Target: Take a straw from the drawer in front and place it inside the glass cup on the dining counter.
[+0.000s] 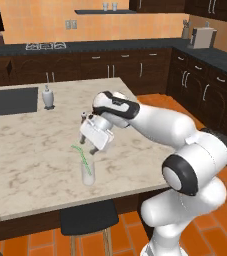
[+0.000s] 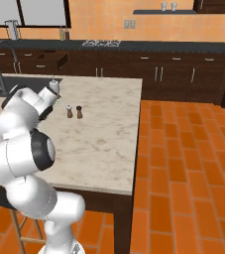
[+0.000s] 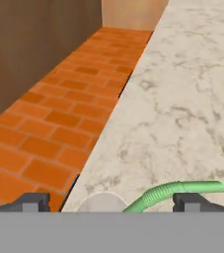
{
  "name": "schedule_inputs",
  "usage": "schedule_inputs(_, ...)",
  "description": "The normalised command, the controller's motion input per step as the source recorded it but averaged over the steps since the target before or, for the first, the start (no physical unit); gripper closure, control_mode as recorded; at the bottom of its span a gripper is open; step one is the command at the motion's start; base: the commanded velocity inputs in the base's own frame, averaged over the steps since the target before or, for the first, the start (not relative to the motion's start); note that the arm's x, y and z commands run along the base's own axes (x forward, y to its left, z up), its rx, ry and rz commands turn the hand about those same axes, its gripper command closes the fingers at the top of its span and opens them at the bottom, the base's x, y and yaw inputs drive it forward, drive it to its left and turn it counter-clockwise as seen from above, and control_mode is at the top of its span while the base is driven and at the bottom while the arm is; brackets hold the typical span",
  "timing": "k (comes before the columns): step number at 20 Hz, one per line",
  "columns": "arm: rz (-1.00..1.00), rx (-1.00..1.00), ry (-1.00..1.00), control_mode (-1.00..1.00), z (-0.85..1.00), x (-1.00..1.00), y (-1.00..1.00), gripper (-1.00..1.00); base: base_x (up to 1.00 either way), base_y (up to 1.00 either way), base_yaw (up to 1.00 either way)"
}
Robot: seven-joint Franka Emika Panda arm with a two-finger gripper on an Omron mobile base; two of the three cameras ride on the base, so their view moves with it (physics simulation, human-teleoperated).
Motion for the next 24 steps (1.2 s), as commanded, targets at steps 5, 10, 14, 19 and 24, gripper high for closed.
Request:
schedule_inputs(5, -0.06, -0.09, -0.23, -1.0, 1.0, -0.86, -0.31, -1.0, 0.0, 0.0, 0.0)
schedule_inputs(10, -0.08, -0.15, -0.3, -1.0, 0.74, -1.0, -0.25, -1.0, 0.0, 0.0, 0.0)
schedule_inputs(14, -0.15, -0.24, -0.24, -1.0, 0.39, -1.0, -0.28, -1.0, 0.0, 0.0, 0.0)
schedule_inputs(19, -0.19, -0.26, -0.16, -1.0, 0.21, -0.66, -0.42, -1.0, 0.0, 0.0, 0.0)
schedule_inputs(24, -0.24, -0.17, -0.01, -1.0, 0.12, -0.19, -0.51, -1.0, 0.0, 0.0, 0.0)
